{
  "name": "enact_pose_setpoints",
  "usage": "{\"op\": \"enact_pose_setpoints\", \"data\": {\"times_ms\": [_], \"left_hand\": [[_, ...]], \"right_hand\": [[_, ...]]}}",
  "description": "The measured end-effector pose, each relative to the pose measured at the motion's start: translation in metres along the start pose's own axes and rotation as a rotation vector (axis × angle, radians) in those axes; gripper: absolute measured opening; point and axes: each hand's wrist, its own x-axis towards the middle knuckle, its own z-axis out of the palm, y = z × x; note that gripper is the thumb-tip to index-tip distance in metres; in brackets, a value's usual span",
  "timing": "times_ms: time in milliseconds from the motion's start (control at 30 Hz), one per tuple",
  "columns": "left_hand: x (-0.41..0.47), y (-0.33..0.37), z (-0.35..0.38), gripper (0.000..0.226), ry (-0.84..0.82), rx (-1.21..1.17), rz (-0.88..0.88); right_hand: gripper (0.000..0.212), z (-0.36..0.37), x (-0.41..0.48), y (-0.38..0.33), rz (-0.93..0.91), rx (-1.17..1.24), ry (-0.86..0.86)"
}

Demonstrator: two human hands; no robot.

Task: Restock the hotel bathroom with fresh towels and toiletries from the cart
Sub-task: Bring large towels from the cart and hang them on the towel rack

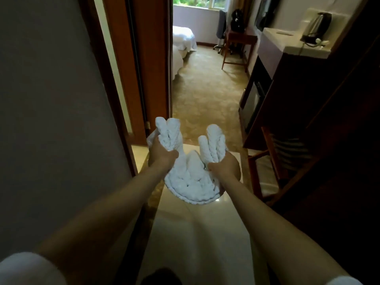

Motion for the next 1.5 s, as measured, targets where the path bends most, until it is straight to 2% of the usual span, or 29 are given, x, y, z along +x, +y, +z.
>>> {"op": "enact_pose_setpoints", "data": {"times_ms": [67,233,333,433,667,800,1067,1333,1400,1500], "left_hand": [[0.043,0.002,0.006,0.053,0.023,-0.003,-0.027],[0.163,-0.008,0.021,0.071,0.072,0.017,-0.123],[0.243,-0.014,0.026,0.067,0.111,0.033,-0.109],[0.327,-0.019,0.022,0.055,0.128,0.084,-0.093],[0.449,-0.019,-0.007,0.064,0.235,0.048,-0.138],[0.502,-0.022,-0.023,0.061,0.331,0.04,-0.188],[0.594,-0.037,-0.056,0.063,0.661,-0.008,-0.256],[0.639,-0.045,-0.112,0.063,0.954,-0.089,-0.345],[0.642,-0.051,-0.132,0.064,1.014,-0.099,-0.376],[0.648,-0.067,-0.167,0.068,1.102,-0.082,-0.445]], "right_hand": [[0.044,0.007,0.044,-0.015,-0.02,0.01,-0.028],[0.037,0.049,0.159,-0.048,-0.066,-0.019,-0.075],[0.036,0.083,0.233,-0.074,-0.067,-0.038,-0.123],[0.044,0.119,0.303,-0.106,-0.069,-0.117,-0.18],[0.052,0.188,0.413,-0.171,-0.114,-0.116,-0.235],[0.048,0.229,0.471,-0.207,-0.168,-0.138,-0.33],[0.051,0.327,0.576,-0.288,-0.332,-0.224,-0.569],[0.047,0.422,0.615,-0.371,-0.491,-0.279,-0.79],[0.042,0.449,0.61,-0.388,-0.526,-0.259,-0.836],[0.021,0.492,0.595,-0.412,-0.616,-0.229,-0.851]]}}
